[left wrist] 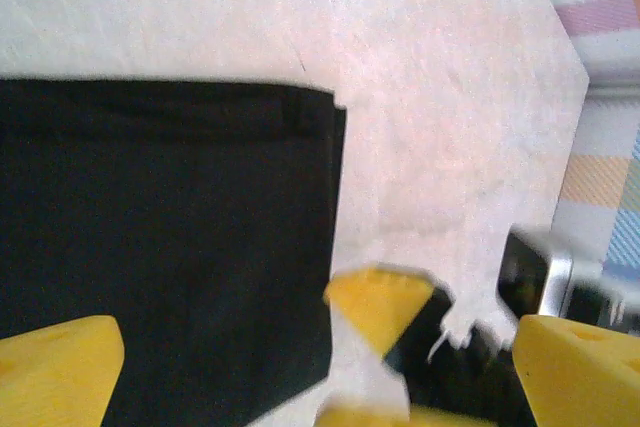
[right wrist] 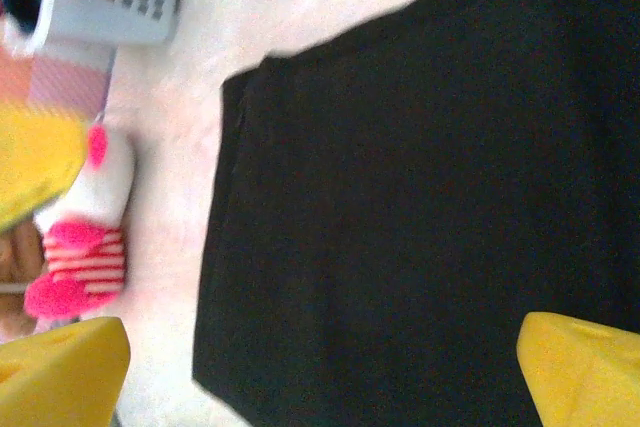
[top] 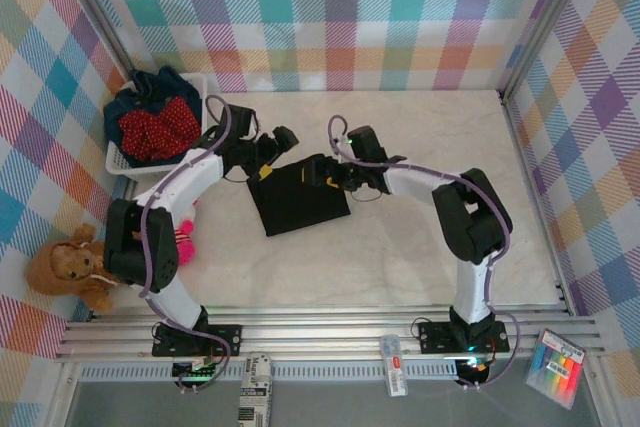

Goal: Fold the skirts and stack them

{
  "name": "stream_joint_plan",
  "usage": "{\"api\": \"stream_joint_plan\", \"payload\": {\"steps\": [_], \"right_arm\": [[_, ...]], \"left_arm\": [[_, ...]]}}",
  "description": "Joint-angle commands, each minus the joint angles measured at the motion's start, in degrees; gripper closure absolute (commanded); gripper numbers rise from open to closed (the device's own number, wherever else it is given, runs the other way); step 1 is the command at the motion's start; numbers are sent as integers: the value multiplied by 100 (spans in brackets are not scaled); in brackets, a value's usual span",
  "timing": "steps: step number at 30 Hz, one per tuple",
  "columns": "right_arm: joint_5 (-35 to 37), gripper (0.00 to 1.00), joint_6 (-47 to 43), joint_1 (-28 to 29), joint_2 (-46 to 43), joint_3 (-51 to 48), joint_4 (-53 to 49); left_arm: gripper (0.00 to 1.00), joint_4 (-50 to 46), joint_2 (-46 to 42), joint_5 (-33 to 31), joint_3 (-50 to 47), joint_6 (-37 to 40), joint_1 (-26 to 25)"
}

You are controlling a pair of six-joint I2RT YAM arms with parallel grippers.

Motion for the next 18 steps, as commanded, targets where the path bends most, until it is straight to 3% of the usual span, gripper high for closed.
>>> {"api": "stream_joint_plan", "payload": {"steps": [1,10,18], "right_arm": [[-588,1,-205,106,-57,-204,496],[-374,1,104,183,334,-334,575],[483,1,1011,181,359,-768,529]], "left_arm": [[0,144,625,57,148,-272,189],[0,140,1793,108,695,-349,318],[0,96,2445,171,621,-332,292]]}}
